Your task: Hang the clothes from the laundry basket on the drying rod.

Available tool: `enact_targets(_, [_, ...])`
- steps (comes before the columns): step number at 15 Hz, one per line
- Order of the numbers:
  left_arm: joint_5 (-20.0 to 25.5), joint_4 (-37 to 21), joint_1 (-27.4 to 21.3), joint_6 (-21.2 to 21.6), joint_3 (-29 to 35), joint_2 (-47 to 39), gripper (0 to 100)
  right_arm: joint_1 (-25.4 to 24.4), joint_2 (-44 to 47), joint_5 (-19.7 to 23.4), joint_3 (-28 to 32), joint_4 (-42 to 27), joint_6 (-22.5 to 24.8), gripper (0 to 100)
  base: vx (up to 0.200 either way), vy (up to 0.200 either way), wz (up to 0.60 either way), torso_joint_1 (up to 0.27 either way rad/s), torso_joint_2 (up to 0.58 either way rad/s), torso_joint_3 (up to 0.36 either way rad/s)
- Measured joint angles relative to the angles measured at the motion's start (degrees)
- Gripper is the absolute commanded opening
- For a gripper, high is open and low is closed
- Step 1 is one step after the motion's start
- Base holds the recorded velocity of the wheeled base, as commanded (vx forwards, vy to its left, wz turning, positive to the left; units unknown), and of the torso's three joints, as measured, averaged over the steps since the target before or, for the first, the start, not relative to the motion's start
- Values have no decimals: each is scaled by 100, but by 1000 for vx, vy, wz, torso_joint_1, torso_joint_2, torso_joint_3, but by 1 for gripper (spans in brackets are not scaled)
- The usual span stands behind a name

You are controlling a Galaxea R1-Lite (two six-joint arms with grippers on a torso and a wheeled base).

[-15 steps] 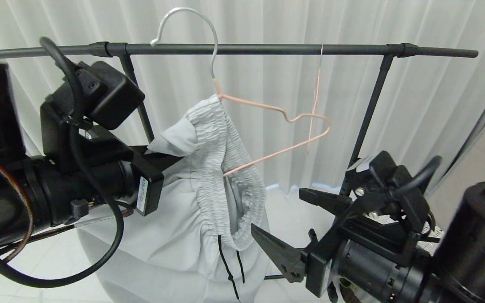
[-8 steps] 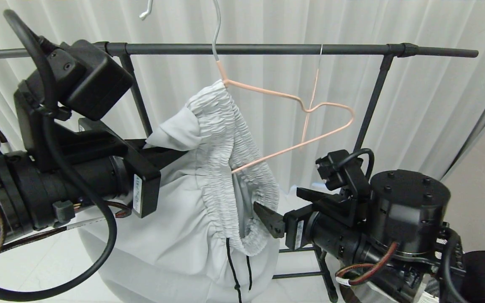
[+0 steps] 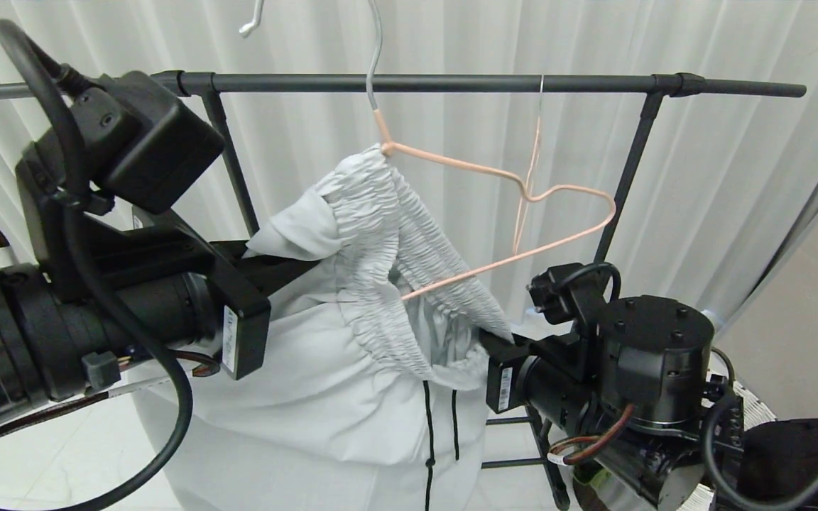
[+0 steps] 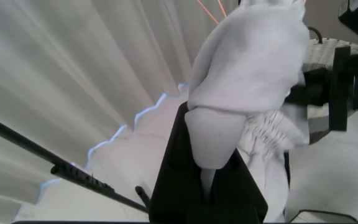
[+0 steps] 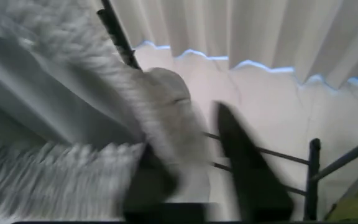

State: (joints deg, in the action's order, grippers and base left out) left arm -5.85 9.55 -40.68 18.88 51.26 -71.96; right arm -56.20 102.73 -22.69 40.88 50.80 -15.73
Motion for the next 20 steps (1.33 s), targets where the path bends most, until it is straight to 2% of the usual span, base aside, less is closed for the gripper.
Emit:
enact_targets(3, [-222, 2, 33, 66, -166, 5, 0, 332, -13, -165, -9, 2, 139, 0, 0, 0, 0, 0, 0, 0])
enact_targets(6, [-479, 5, 44, 254, -334, 7, 0, 987, -39, -307, -4, 95, 513, 0, 0, 0, 0, 0, 0, 0])
enact_targets(9, [-622, 13, 55, 422, -492, 7, 0, 1491, -50, -334, 2, 319, 662, 0, 0, 0, 0, 0, 0, 0])
enact_targets(12, [-835, 55, 111, 802, -757, 20, 0, 1637, -55, -397, 0, 334, 667, 0, 0, 0, 0, 0, 0, 0])
enact_targets(15, [-877, 77, 380, 1275, -1067, 99, 0, 1652, -55, -397, 0, 332, 691, 0, 0, 0, 0, 0, 0, 0])
enact_targets(20, [-1323, 79, 513, 1286, -1218, 57, 0, 1609, -89, -367, 22, 330, 1037, 0, 0, 0, 0, 0, 0, 0])
